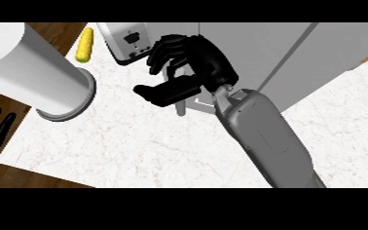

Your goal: Pick up the bottled water, place it into the cabinet and close the cabinet

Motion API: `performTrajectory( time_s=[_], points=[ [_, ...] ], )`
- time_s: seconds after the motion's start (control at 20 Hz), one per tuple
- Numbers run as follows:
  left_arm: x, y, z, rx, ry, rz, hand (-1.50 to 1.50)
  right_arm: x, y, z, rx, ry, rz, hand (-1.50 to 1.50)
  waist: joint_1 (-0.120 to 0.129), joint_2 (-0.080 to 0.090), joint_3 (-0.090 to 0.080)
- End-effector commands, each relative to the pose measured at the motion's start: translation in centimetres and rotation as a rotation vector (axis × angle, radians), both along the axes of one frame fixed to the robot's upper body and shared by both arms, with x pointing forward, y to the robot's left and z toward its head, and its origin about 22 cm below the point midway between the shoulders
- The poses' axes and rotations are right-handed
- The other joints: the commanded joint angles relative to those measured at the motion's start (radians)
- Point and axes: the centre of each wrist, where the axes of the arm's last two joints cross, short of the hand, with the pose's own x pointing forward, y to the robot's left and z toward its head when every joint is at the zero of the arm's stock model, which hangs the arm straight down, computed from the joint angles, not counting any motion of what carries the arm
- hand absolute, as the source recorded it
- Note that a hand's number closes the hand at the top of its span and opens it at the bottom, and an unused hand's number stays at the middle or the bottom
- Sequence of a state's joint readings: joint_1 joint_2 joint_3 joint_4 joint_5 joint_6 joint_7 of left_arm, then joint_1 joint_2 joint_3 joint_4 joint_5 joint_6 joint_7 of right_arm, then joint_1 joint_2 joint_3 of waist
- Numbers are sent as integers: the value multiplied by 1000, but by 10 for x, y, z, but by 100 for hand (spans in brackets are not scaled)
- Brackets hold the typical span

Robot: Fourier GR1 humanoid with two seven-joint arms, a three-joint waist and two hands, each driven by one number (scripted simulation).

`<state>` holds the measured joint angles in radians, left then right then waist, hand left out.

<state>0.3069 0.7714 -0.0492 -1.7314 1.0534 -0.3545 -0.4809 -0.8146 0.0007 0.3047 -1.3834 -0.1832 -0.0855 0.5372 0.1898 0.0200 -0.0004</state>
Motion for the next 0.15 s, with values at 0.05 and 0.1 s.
performTrajectory(
  time_s=[0.05, 0.1],
  points=[
    [-3, 3, -1, -1, 7, 7, -150, 36, 1, 21, 105, -19, -176, -150, -1, 23, -2],
    [-5, 1, -4, -10, 9, -6, -150, 36, 0, 25, 120, -32, -190, -150, -2, 24, -3]
  ],
)
